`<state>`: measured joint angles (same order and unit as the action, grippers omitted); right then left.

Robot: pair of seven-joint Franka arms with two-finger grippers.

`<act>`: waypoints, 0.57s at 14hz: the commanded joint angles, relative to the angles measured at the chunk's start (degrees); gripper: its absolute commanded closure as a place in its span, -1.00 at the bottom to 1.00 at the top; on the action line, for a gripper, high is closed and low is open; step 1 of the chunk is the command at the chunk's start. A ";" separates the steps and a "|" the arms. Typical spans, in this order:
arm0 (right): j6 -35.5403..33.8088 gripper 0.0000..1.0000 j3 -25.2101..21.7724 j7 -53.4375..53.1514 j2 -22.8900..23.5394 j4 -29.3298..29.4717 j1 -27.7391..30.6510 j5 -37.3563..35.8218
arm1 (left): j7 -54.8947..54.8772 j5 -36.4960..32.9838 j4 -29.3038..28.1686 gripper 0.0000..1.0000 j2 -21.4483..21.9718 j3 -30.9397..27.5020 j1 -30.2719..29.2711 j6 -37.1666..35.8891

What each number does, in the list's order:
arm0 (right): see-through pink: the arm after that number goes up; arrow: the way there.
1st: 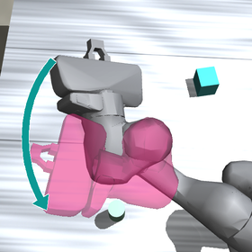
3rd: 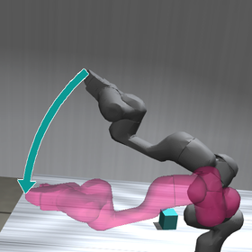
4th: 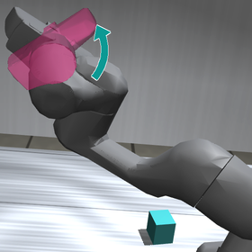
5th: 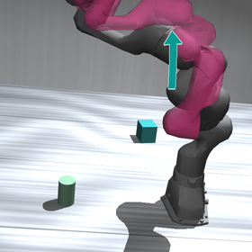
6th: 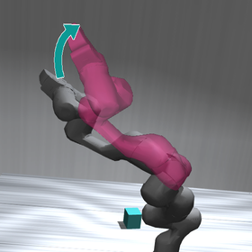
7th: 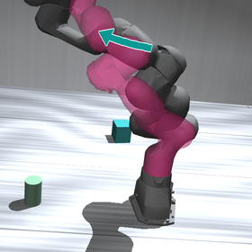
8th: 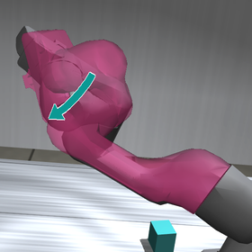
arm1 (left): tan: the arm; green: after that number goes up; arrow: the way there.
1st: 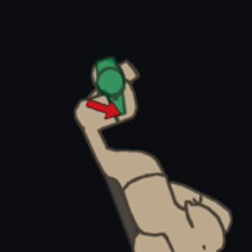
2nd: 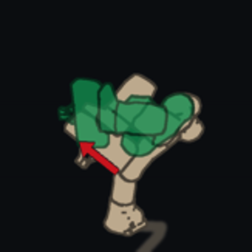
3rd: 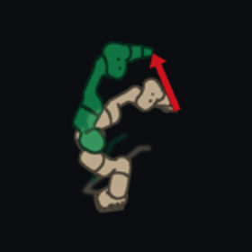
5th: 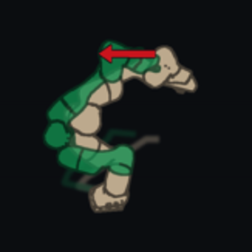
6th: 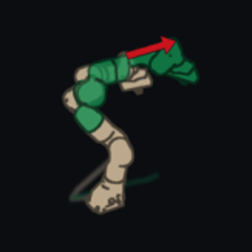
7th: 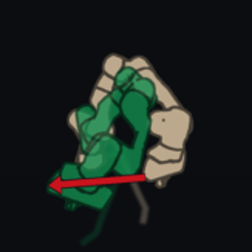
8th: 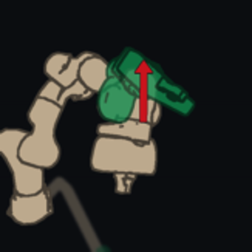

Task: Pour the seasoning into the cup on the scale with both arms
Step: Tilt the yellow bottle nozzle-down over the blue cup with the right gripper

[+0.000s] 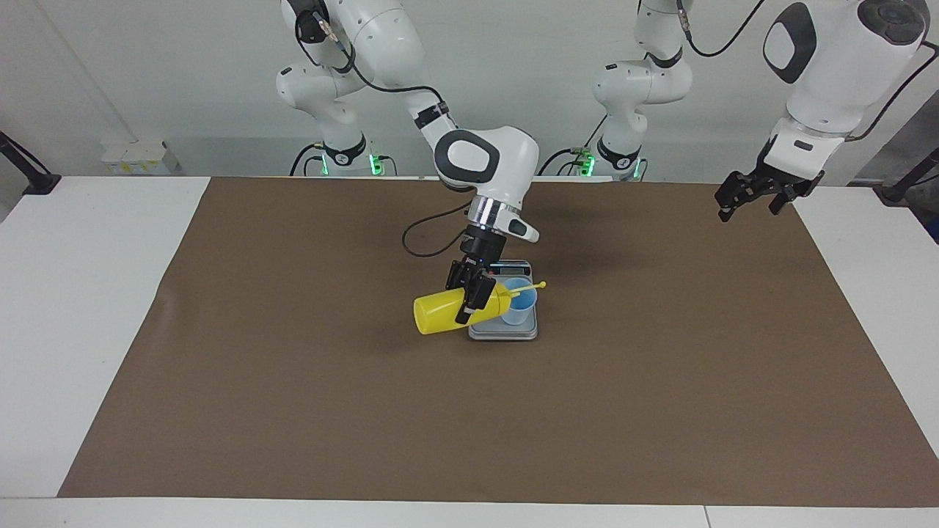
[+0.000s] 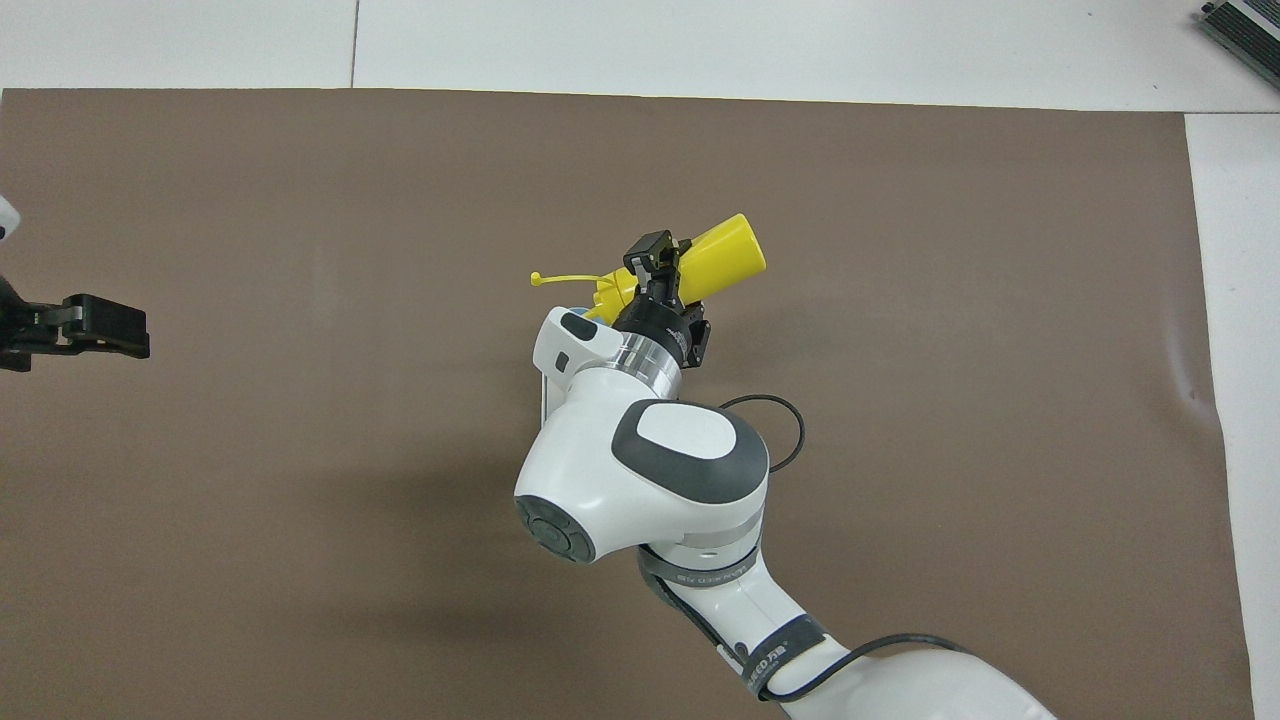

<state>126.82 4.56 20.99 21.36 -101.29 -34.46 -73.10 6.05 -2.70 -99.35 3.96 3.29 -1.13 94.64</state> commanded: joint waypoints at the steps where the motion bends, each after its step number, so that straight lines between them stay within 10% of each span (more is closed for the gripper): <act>1: -1.66 1.00 0.19 -6.02 -3.95 -5.74 -0.78 -6.42 | -0.78 0.76 -0.41 -1.00 0.44 -0.56 0.52 -0.42; 8: -5.62 1.00 0.19 -12.20 -5.54 -9.18 -2.89 -12.51 | -0.95 0.76 -0.41 -1.00 0.44 -0.56 0.51 -0.51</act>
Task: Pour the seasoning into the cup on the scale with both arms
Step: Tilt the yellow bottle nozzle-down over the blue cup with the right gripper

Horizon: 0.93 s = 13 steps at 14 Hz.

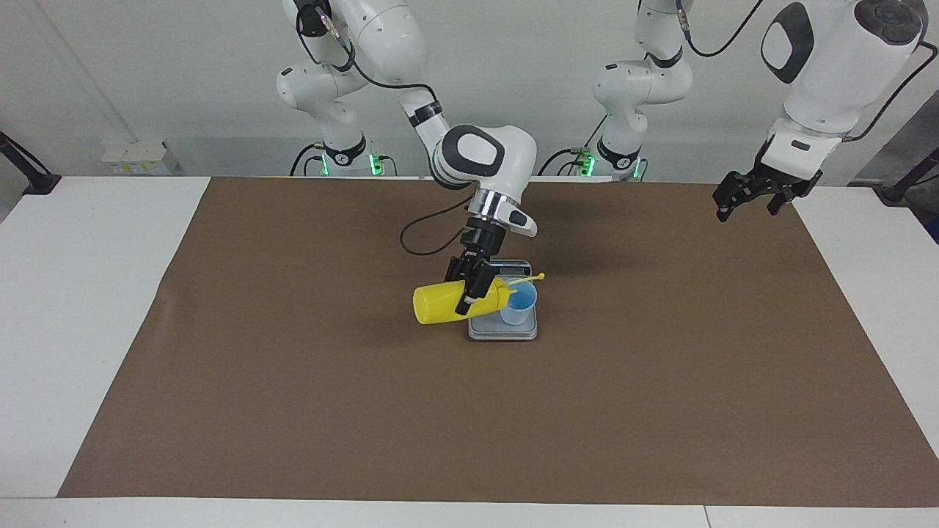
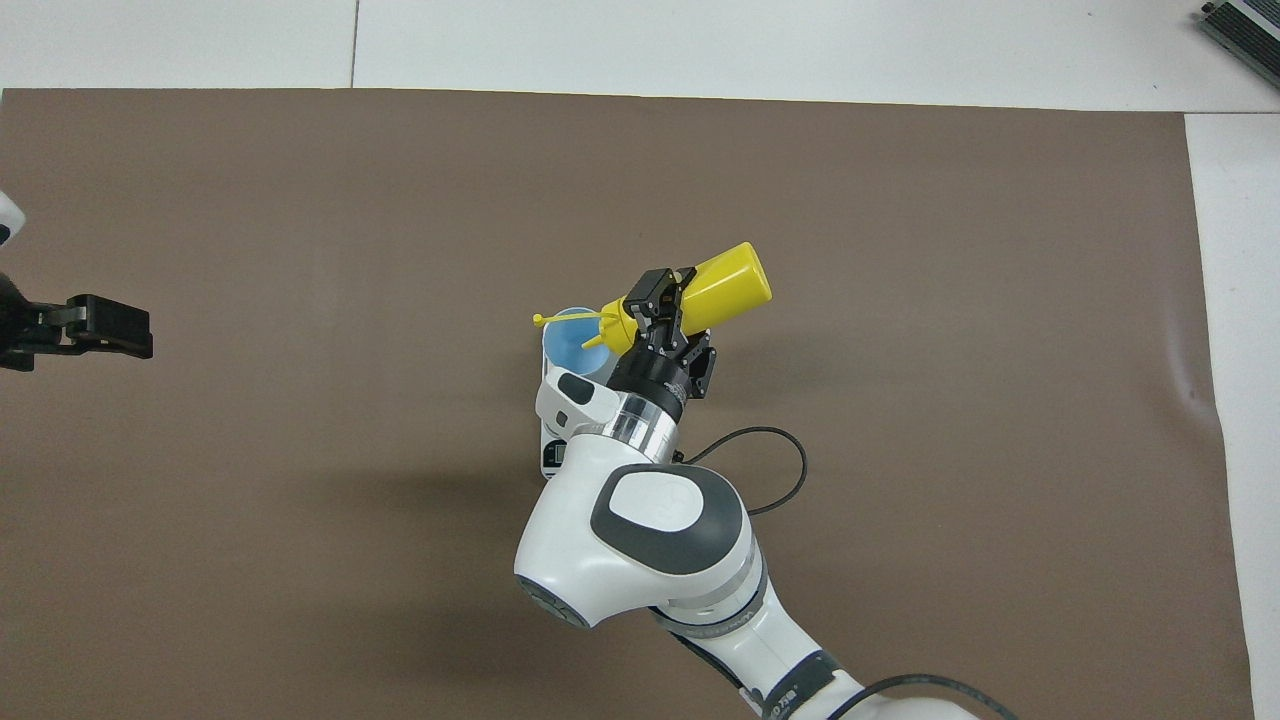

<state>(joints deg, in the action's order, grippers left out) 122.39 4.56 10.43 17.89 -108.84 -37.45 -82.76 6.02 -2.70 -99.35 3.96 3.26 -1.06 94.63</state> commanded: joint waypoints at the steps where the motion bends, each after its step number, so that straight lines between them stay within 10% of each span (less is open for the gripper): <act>1: -1.28 1.00 0.19 -1.73 -2.07 -1.38 0.09 -3.02 | -0.92 0.76 -0.41 -1.00 0.44 -0.45 0.53 -0.50; 6: 0.99 1.00 0.27 -4.01 -2.85 -0.41 2.19 0.38 | -5.39 0.76 -0.41 -1.00 0.44 -0.54 0.62 -0.59; 13: 8.99 1.00 0.27 -4.01 -5.05 -0.23 6.15 22.78 | -7.43 0.76 -0.41 -1.00 0.53 -0.54 0.80 -0.50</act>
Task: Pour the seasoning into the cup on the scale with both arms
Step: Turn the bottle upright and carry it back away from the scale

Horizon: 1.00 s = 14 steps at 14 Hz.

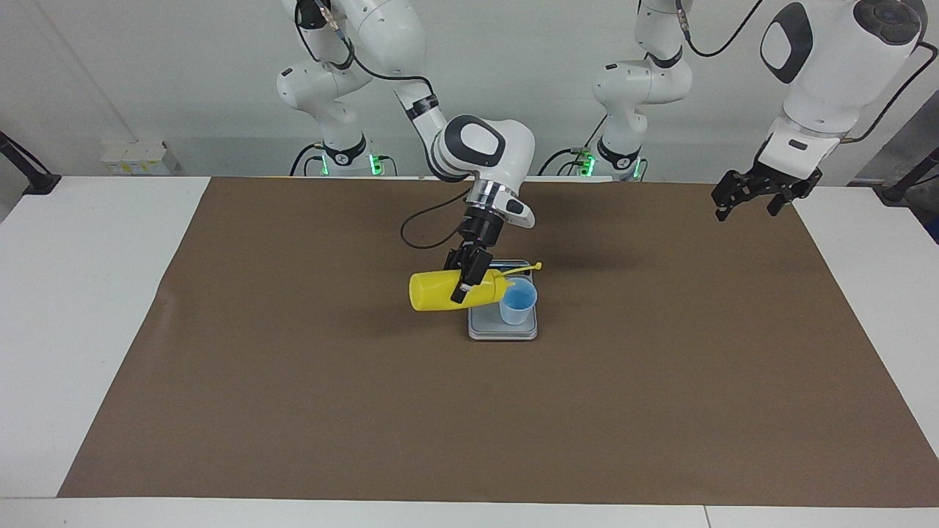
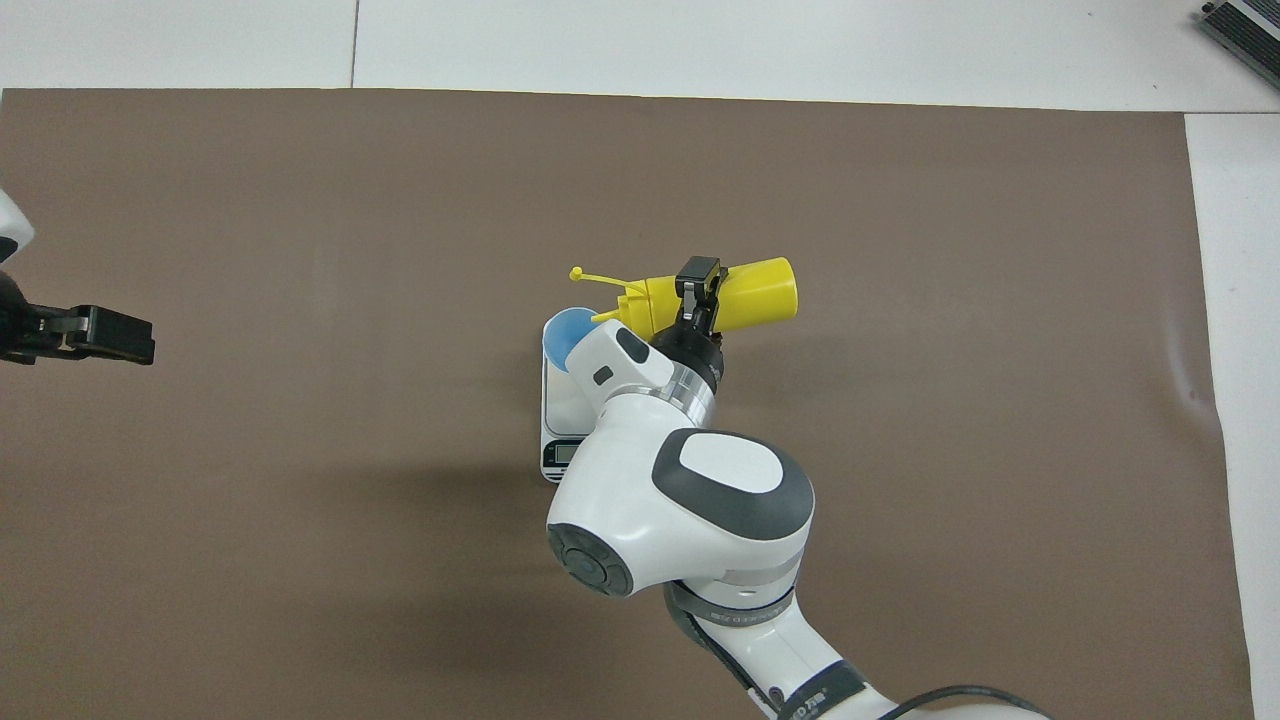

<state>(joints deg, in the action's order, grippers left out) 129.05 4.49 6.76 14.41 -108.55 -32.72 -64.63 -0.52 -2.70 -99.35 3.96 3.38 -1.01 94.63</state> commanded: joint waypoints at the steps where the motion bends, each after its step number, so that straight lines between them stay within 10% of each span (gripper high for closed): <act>1: 3.48 1.00 0.34 -0.51 -1.58 -0.52 1.69 7.56 | -0.80 0.76 -0.41 -1.00 0.52 -0.65 0.57 -0.50; 14: 12.89 1.00 0.43 26.24 -4.66 -1.66 14.86 54.83 | -0.28 0.76 -0.41 -1.00 0.44 -0.65 -0.05 -0.59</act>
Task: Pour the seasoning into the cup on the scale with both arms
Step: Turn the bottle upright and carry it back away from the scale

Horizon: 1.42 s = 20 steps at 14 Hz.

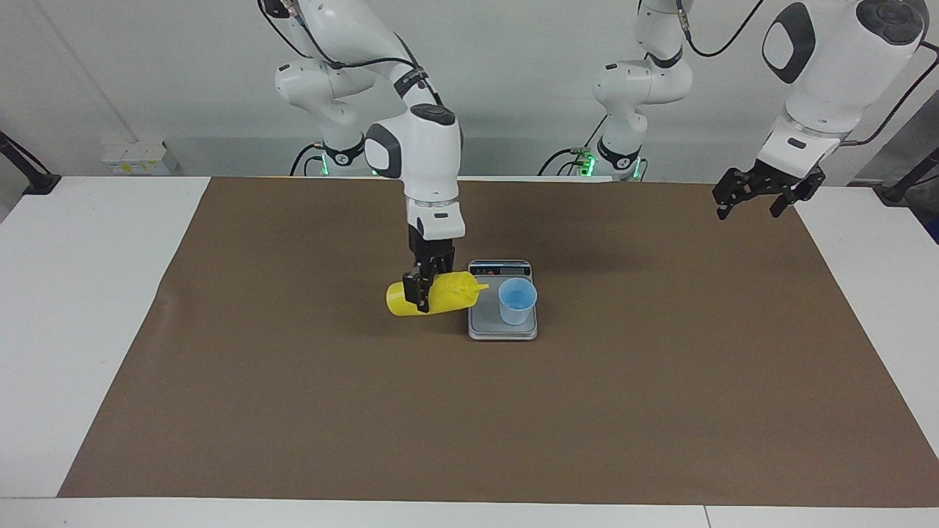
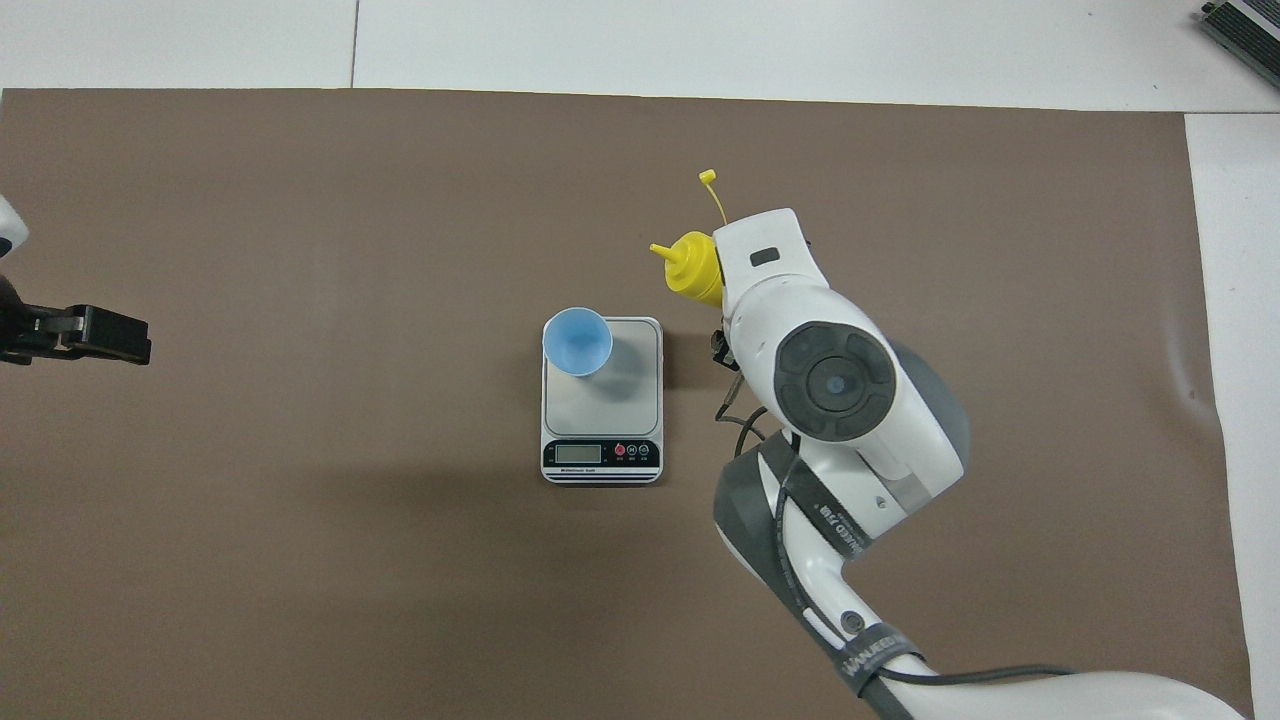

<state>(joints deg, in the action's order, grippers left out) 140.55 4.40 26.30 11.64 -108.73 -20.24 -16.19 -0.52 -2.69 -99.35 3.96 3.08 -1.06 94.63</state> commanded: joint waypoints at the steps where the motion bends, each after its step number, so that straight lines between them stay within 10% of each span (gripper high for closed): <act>1: 1.39 1.00 0.52 12.23 -2.06 -1.48 4.14 11.39 | -0.27 0.76 -0.41 -1.00 0.44 -0.36 0.01 -0.59; 13: -2.28 1.00 0.34 77.28 -4.96 -11.67 25.14 71.52 | -0.27 0.76 -0.41 -1.00 0.44 -0.36 0.01 -0.59; 20: -13.10 1.00 0.34 97.43 -1.02 -13.88 37.37 83.84 | -0.27 0.76 -0.41 -1.00 0.44 -0.36 0.01 -0.59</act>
<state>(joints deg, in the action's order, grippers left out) 129.52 3.96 118.85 9.59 -122.31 15.27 63.41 -0.52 -2.69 -99.35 3.96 3.08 -1.07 94.63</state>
